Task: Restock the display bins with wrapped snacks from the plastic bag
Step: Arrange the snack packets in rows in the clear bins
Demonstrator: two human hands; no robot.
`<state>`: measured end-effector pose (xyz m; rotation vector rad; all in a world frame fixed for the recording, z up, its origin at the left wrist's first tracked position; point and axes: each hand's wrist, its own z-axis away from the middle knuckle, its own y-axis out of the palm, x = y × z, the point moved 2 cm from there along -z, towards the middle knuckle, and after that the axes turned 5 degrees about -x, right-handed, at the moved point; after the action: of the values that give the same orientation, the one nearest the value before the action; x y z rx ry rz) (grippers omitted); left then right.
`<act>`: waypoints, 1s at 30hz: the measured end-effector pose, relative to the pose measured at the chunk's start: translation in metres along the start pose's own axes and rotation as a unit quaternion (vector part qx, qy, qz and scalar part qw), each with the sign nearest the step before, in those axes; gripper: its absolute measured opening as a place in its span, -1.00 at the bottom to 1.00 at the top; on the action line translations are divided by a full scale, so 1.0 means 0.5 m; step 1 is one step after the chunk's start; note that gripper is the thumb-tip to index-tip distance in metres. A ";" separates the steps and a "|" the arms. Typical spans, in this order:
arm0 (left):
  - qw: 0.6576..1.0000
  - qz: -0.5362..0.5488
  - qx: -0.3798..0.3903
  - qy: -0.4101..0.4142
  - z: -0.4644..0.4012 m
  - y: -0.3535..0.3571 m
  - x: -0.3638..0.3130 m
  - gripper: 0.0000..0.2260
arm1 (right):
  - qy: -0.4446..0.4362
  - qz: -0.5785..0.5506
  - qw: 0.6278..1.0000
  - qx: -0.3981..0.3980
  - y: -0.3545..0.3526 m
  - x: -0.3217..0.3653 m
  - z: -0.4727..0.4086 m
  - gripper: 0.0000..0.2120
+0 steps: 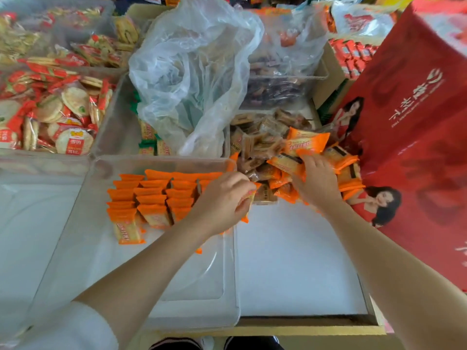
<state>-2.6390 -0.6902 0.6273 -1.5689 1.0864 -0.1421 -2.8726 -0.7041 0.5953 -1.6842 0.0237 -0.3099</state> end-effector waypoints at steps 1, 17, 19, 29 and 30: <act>1.000 -0.005 -0.001 -0.002 -0.015 0.010 -0.008 -0.75 | -0.028 0.025 0.999 0.013 0.004 -0.003 -0.020 -0.48; 0.989 0.052 -0.053 -0.131 -0.164 0.112 -0.071 -0.84 | -0.176 -0.044 0.979 -0.095 -0.074 -0.090 0.062 -0.80; 0.991 0.047 -0.025 -0.119 -0.210 0.139 -0.083 -0.78 | -0.046 -0.115 0.987 -0.103 -0.113 -0.138 0.083 -0.81; 0.954 -0.227 0.187 -0.056 -0.359 0.291 -0.059 -0.41 | 0.322 -0.644 0.693 -0.038 -0.121 -0.221 0.148 -0.93; 0.951 -0.238 0.193 -0.051 -0.362 0.290 -0.059 -0.41 | 0.331 -0.656 0.677 -0.034 -0.119 -0.222 0.150 -0.91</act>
<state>-2.8471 -0.7855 0.5798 -1.4315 0.5387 -0.5589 -2.9728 -0.6014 0.6246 -1.2775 -0.6782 -2.0137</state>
